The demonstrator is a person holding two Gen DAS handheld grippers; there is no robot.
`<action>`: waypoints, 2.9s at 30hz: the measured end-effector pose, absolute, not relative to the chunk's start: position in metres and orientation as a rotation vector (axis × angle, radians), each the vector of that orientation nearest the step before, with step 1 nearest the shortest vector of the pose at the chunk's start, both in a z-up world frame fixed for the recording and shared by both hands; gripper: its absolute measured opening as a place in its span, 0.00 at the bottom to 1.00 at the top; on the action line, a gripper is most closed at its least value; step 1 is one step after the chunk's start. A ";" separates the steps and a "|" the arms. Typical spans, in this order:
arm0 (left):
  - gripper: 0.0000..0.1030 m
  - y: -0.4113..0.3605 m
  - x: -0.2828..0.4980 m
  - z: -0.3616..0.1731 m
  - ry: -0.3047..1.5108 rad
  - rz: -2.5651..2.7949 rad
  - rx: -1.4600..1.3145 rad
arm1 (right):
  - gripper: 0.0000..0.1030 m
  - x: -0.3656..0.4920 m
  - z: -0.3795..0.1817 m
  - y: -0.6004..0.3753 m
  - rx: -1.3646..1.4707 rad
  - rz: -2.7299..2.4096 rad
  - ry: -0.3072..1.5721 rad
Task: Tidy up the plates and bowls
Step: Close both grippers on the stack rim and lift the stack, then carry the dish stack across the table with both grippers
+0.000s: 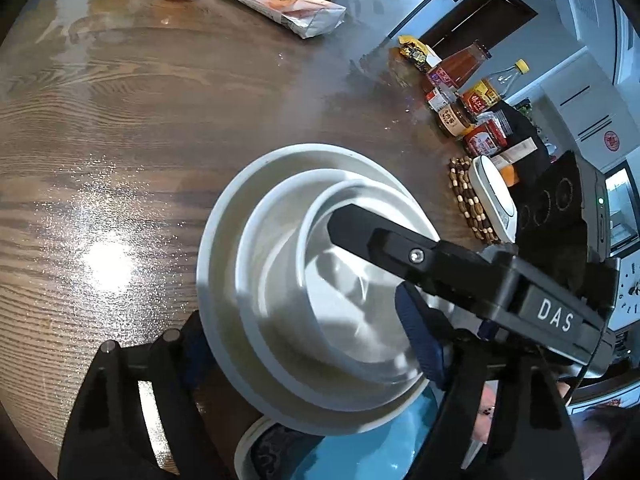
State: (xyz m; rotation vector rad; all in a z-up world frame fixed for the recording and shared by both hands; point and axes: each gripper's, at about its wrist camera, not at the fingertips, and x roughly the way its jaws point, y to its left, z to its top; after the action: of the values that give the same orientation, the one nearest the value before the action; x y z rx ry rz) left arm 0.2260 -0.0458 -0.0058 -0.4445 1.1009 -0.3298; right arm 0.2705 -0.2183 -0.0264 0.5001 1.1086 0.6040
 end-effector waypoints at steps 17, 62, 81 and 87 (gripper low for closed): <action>0.75 -0.046 0.225 -0.003 1.109 -0.297 -0.454 | 0.68 0.269 -0.028 -0.224 0.550 0.588 1.108; 0.75 -0.044 0.148 0.057 0.960 -0.328 -0.415 | 0.68 0.208 0.032 -0.214 0.508 0.630 0.958; 0.75 -0.044 0.116 0.062 0.937 -0.360 -0.411 | 0.68 0.174 0.041 -0.217 0.485 0.617 0.914; 0.75 -0.046 0.109 0.058 0.946 -0.369 -0.410 | 0.68 0.165 0.038 -0.219 0.489 0.611 0.915</action>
State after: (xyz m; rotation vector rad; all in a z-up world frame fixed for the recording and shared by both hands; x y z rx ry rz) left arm 0.1091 -0.0462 0.0575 -0.4104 0.9456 -0.3691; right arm 0.1652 -0.2189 0.0378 0.4886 0.9150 0.6105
